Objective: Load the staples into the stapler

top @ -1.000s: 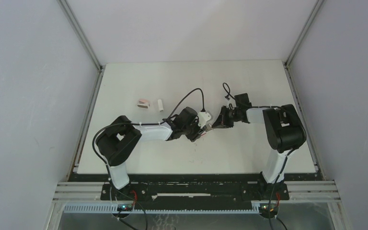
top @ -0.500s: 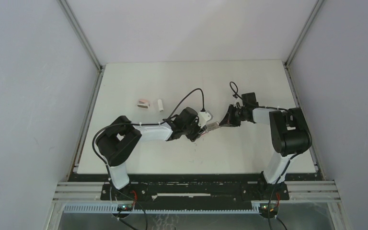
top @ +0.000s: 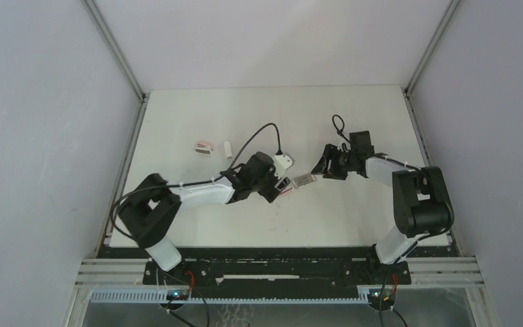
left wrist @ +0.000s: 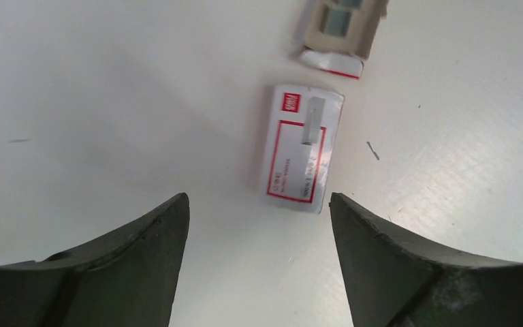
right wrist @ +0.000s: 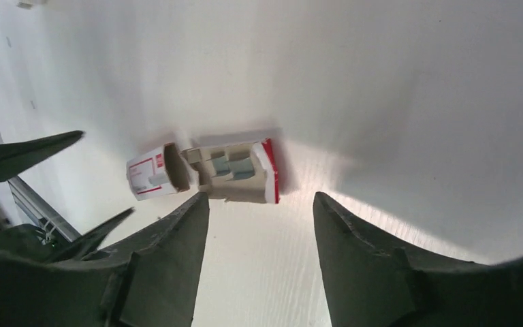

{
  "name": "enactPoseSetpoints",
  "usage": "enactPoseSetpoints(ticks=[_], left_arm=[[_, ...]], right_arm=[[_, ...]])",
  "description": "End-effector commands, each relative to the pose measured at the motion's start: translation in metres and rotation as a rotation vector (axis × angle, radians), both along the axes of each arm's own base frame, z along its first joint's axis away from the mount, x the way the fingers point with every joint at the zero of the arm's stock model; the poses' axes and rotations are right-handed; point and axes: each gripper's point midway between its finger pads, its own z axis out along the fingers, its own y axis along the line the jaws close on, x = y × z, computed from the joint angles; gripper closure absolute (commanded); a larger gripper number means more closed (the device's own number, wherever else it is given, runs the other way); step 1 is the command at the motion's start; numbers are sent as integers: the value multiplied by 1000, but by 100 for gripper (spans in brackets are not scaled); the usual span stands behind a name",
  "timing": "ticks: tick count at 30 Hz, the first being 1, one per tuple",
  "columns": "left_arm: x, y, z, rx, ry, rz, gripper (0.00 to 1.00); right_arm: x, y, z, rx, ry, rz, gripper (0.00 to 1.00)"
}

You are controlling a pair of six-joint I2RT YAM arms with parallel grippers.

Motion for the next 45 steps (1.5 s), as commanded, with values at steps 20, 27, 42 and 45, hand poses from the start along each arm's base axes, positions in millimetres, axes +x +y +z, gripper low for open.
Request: enactPoseSetpoints(ticks=[20,27,42,45], left_arm=[[113,167,104,-414,66,990,14],[158,170,88,-262,35,1016,15],[199,166,44,-176,125,1028,39],[200,166,39,-175,142,1034,46]], right_arm=[[-6,-37,123,-146,-500,-166,24],[-5,-38,113,-197,-479,-193,25],[-4,-41,110,-226,-471,-222,28],[-3,-40,108,-229,-468,-218,29]])
